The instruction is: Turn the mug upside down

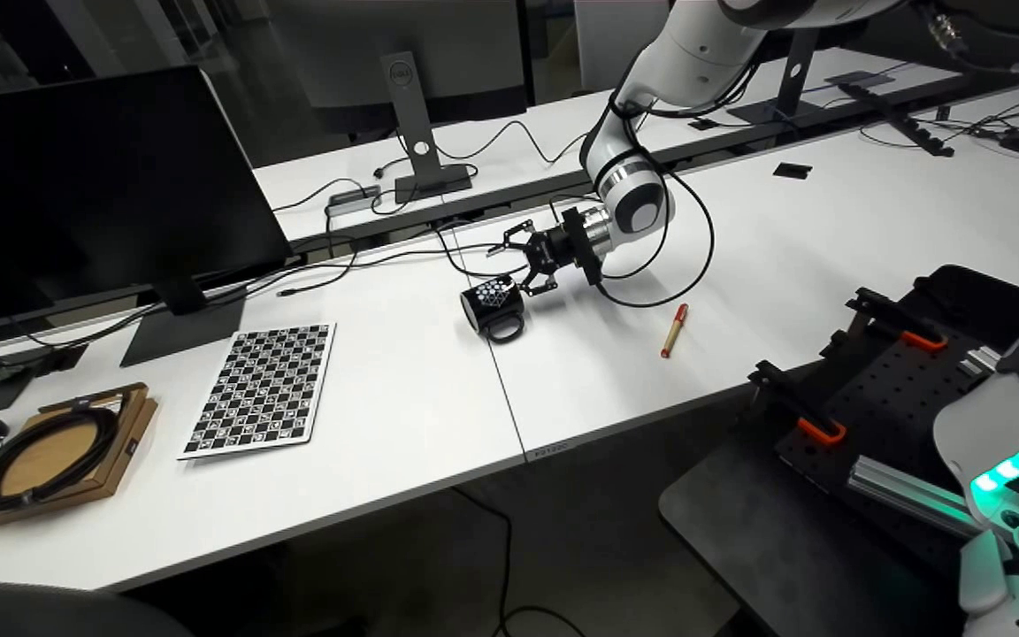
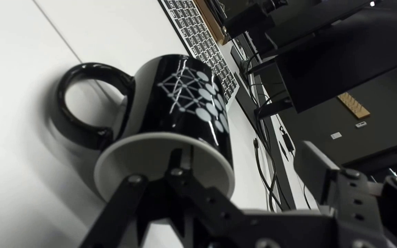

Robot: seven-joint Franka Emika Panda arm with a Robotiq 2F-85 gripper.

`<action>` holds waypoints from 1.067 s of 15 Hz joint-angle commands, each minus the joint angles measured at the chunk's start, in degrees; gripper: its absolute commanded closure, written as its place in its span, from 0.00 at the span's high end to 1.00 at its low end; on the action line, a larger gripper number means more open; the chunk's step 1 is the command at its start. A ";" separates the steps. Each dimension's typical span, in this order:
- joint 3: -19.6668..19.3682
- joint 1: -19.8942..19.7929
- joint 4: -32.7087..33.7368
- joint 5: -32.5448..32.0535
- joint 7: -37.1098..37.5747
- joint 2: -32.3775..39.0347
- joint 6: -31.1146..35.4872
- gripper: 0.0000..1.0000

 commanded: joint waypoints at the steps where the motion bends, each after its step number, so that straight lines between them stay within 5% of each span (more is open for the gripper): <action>1: -1.78 1.27 1.14 1.44 0.40 0.31 -1.64 1.00; 16: -5.53 0.80 -1.13 0.93 -0.53 -4.09 -0.28 1.00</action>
